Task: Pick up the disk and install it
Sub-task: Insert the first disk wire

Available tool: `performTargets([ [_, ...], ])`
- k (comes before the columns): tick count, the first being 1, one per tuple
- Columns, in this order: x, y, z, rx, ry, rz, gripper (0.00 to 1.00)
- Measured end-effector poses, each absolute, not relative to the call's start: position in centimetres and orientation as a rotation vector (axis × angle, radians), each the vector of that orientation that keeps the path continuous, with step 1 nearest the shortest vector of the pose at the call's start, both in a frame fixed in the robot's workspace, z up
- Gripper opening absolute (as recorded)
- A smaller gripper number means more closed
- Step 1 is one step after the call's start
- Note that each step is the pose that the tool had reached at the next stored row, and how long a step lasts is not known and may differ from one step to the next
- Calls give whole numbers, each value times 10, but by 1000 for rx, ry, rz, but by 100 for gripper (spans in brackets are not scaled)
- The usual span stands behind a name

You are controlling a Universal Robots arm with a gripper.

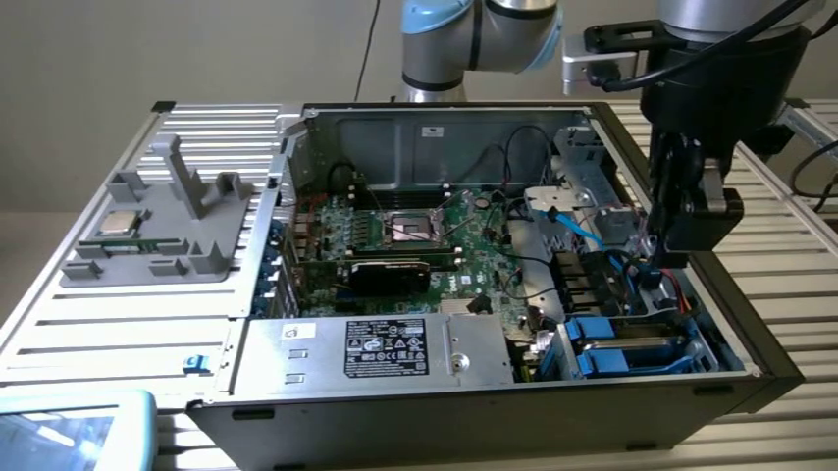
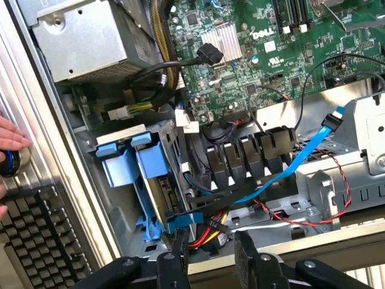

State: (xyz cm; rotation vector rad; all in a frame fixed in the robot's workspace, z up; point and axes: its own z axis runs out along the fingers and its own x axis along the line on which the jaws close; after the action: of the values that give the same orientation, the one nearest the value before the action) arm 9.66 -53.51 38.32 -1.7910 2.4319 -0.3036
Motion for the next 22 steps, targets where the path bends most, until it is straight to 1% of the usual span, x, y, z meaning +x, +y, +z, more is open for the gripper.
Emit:
performTargets([
  [7,123,-536,398,-1793,2435,-300,44],
  [12,134,-546,414,-1802,2444,-289,44],
  [16,135,-553,414,-1829,2475,-261,44],
  [22,135,-553,415,-1833,2479,-255,44],
])
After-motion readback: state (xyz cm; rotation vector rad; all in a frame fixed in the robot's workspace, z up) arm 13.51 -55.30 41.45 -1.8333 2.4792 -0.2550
